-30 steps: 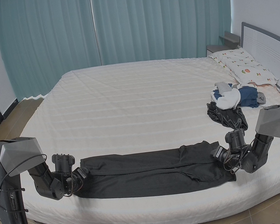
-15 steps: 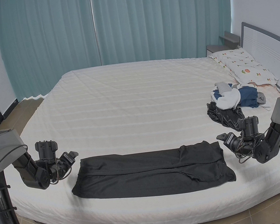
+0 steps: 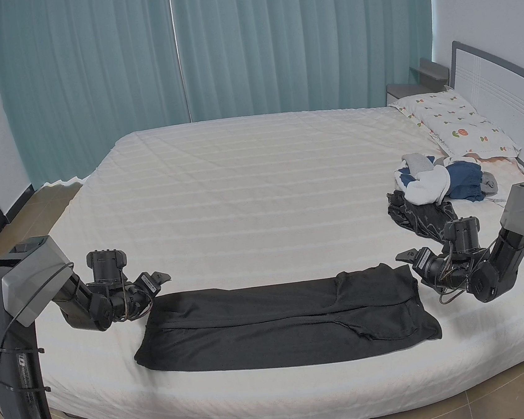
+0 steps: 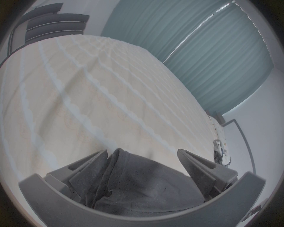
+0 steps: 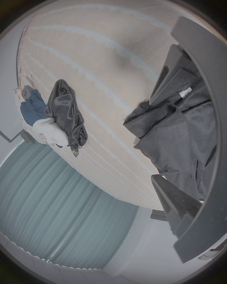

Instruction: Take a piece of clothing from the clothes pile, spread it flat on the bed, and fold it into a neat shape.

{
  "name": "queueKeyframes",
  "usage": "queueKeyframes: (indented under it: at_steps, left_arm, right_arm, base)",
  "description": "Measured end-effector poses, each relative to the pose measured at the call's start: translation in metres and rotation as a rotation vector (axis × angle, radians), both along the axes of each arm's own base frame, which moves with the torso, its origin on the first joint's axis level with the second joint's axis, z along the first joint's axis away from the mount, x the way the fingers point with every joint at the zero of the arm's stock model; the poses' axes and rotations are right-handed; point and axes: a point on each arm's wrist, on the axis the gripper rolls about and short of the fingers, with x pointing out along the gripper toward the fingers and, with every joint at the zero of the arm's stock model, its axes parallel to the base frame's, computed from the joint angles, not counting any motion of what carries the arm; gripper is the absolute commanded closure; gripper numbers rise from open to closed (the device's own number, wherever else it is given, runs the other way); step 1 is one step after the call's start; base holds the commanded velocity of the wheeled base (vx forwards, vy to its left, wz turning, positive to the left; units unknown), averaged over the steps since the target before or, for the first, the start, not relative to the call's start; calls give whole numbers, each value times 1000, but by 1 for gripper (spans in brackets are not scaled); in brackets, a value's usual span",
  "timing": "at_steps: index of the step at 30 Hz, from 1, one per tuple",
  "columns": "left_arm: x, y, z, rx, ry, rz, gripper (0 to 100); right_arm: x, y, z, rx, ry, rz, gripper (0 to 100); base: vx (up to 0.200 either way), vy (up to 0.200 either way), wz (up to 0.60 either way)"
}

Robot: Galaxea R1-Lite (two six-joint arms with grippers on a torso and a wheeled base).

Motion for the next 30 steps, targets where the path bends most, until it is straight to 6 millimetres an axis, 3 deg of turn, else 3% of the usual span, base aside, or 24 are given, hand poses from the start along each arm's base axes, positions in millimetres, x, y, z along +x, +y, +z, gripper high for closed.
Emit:
queueKeyframes:
  at_steps: [4,5,22,23,30]
  left_arm:
    - [6,-3,-11,28,5,-28,0]
    - [7,-4,-14,30,7,-29,100]
    - [11,-3,-24,45,3,73,100]
    - [11,-2,-24,44,2,76,100]
    - [12,-2,-23,42,-1,79,100]
  right_arm:
    - [6,0,-4,-3,-5,3,0]
    - [7,0,-4,-3,-6,2,0]
    - [37,-10,-18,-11,-5,-23,0]
    - [40,-10,-20,-11,-8,-24,100]
    - [52,-10,-32,-15,2,-33,100]
  base:
    - [0,0,0]
    - [0,0,0]
    - [0,0,0]
    - [0,0,0]
    - [0,0,0]
